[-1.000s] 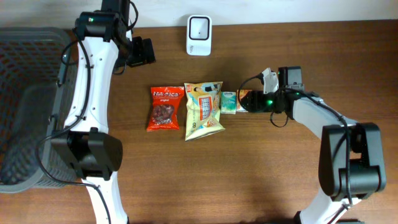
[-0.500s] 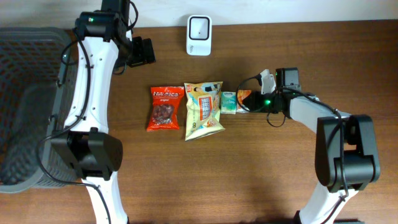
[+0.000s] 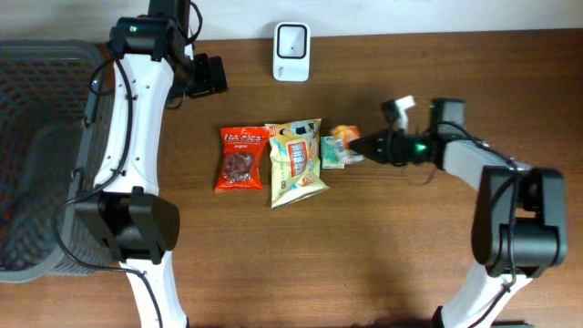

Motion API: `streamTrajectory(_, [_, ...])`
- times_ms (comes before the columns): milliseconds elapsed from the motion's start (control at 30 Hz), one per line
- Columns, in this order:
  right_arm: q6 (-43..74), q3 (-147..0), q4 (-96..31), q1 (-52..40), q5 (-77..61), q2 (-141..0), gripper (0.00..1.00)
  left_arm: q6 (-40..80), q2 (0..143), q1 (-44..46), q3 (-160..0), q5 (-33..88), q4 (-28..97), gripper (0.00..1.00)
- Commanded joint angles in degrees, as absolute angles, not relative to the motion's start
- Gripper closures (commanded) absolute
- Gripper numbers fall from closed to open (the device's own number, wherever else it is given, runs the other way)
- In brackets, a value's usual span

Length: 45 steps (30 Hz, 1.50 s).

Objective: Scan the item barcode
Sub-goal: 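Reach the right gripper to the orange tissue pack and grasp it, then lift the orange pack to the scanner and hold it before the window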

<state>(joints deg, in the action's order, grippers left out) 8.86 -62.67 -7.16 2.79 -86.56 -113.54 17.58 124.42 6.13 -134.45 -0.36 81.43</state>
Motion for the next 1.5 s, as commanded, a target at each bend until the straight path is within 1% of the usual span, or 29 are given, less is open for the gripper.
streamTrajectory(0, [20.4, -65.6, 0.9, -3.6, -88.9, -114.1, 0.96, 17.3, 124.8, 6.2, -134.6, 0.1, 81.3, 0.01])
streamTrajectory(33, [23.7, -66.2, 3.7, -4.7, -88.9, -114.1, 0.96, 17.3, 124.8, 6.2, -134.6, 0.1, 81.3, 0.01])
streamTrajectory(100, [32.8, -67.4, 15.4, -7.8, -88.9, -114.1, 0.96, 17.3, 124.8, 6.2, -134.6, 0.1, 81.3, 0.01])
streamTrajectory(167, [46.1, -68.9, 30.7, -9.8, -88.4, -114.1, 0.96, 17.3, 124.8, 6.2, -134.6, 0.1, 81.3, 0.01])
streamTrajectory(200, [52.1, -69.2, 36.1, -10.2, -86.1, -114.1, 0.96, 17.3, 124.8, 6.2, -134.6, 0.1, 81.3, 0.01])
streamTrajectory(267, [58.1, -69.2, 38.9, -10.5, -83.1, -114.1, 0.96, 17.3, 124.8, 6.2, -134.6, 0.1, 81.3, 0.01])
streamTrajectory(367, [58.8, -69.2, 41.0, -12.4, -84.1, -114.1, 0.96, 17.3, 124.8, 6.2, -134.6, 0.1, 81.3, 0.01])
streamTrajectory(433, [58.8, -69.2, 51.8, -14.8, -86.5, -114.1, 0.96, 17.3, 124.8, 6.2, -134.6, 0.1, 81.3, 0.01])
streamTrajectory(467, [58.8, -69.2, 54.4, -15.9, -85.9, -114.1, 0.96, 17.3, 124.8, 6.2, -134.6, 0.1, 81.3, 0.01])
streamTrajectory(667, [58.8, -69.2, 54.5, -14.7, -77.9, -114.1, 0.96, 17.3, 124.8, 6.2, -134.6, 0.1, 81.3, 0.01])
streamTrajectory(767, [55.7, -69.7, 57.2, -13.8, -79.6, -114.0, 0.96, 17.3, 124.8, 6.2, -134.6, 0.1, 81.3, 0.01])
streamTrajectory(867, [54.9, -71.0, 58.5, -13.5, -71.3, -114.0, 0.96, 17.3, 124.8, 6.2, -134.6, 0.1, 81.3, 0.01])
streamTrajectory(900, [54.3, -71.4, 57.6, -13.3, -66.6, -114.0, 0.96, 17.3, 124.8, 6.2, -134.6, 0.1, 81.3, 0.01])
streamTrajectory(933, [53.1, -71.9, 55.9, -13.3, -62.7, -114.0, 0.96, 17.3, 124.8, 6.2, -134.6, 0.1, 81.3, 0.01])
streamTrajectory(967, [52.2, -73.1, 51.6, -13.3, -57.6, -114.1, 0.96, 17.3, 124.8, 6.2, -134.6, 0.1, 81.3, 0.01])
streamTrajectory(1033, [45.7, -77.6, 40.5, -13.3, -51.1, -114.0, 0.96, 17.3, 124.8, 6.2, -134.6, 0.1, 81.3, 0.01])
streamTrajectory(1067, [40.3, -81.5, 29.8, -13.3, -46.8, -114.0, 0.96, 17.3, 124.8, 6.2, -134.6, 0.1, 81.3, 0.01])
streamTrajectory(1100, [32.5, -87.2, 15.2, -13.4, -40.8, -114.0, 0.96, 17.3, 124.8, 6.2, -134.6, 0.1, 81.3, 0.01])
streamTrajectory(1133, [23.3, -94.3, -1.8, -13.8, -29.9, -114.1, 0.96, 17.3, 124.8, 6.2, -134.6, 0.1, 81.3, 0.01])
streamTrajectory(1200, [14.3, -102.8, -17.8, -15.2, -11.5, -114.1, 0.96, 17.3, 124.8, 6.2, -134.6, 0.1, 81.3, 0.01])
streamTrajectory(1233, [8.2, -106.5, -21.7, -16.8, 0.7, -114.1, 0.96, 17.3, 124.8, 6.2, -134.6, 0.1, 81.3, 0.01])
streamTrajectory(1300, [-1.5, -106.9, -18.6, -19.1, 12.4, -114.7, 0.96, 17.3, 124.8, 6.2, -134.6, 0.1, 81.3, 0.01])
streamTrajectory(1333, [-8.5, -106.9, -16.0, -20.3, 16.4, -115.9, 0.96, 17.3, 124.8, 6.2, -134.6, 0.1, 81.3, 0.01])
streamTrajectory(1367, [-16.4, -106.9, -12.9, -21.5, 18.9, -117.5, 0.96, 17.3, 124.8, 6.2, -134.6, 0.1, 81.3, 0.01])
streamTrajectory(1400, [-26.8, -106.9, -8.8, -23.0, 20.2, -119.7, 0.96, 17.3, 124.8, 6.2, -134.6, 0.1, 81.3, 0.01])
streamTrajectory(1467, [-39.7, -106.9, -2.0, -24.4, 20.2, -123.4, 0.96, 17.3, 124.8, 6.2, -134.6, 0.1, 81.3, 0.01])
